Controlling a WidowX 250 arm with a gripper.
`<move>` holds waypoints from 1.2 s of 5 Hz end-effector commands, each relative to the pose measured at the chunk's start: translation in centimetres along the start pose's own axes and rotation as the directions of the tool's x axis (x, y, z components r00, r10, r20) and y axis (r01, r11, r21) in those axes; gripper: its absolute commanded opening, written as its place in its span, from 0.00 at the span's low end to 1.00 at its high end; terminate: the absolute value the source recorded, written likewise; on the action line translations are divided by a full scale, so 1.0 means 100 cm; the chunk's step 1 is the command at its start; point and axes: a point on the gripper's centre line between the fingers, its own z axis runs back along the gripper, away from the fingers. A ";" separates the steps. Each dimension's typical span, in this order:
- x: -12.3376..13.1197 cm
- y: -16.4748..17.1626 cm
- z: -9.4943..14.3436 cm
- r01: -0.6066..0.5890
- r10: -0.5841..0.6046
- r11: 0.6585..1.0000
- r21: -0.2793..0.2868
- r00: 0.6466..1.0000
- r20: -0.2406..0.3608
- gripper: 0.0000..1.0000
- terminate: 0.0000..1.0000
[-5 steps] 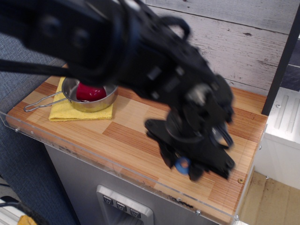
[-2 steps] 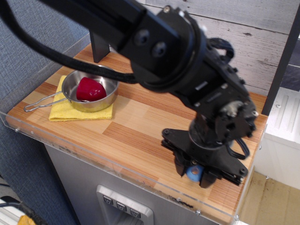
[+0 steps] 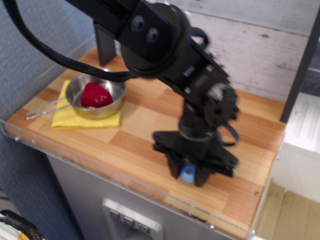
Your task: Move the spoon to the lower right corner of the table.
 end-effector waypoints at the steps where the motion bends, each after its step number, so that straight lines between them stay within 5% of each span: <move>1: -0.003 -0.001 -0.012 -0.007 0.002 0.997 -0.075 0.998 -0.067 0.00 0.00; 6: -0.013 -0.032 -0.004 0.128 -0.133 0.987 -0.094 0.990 -0.050 0.00 0.00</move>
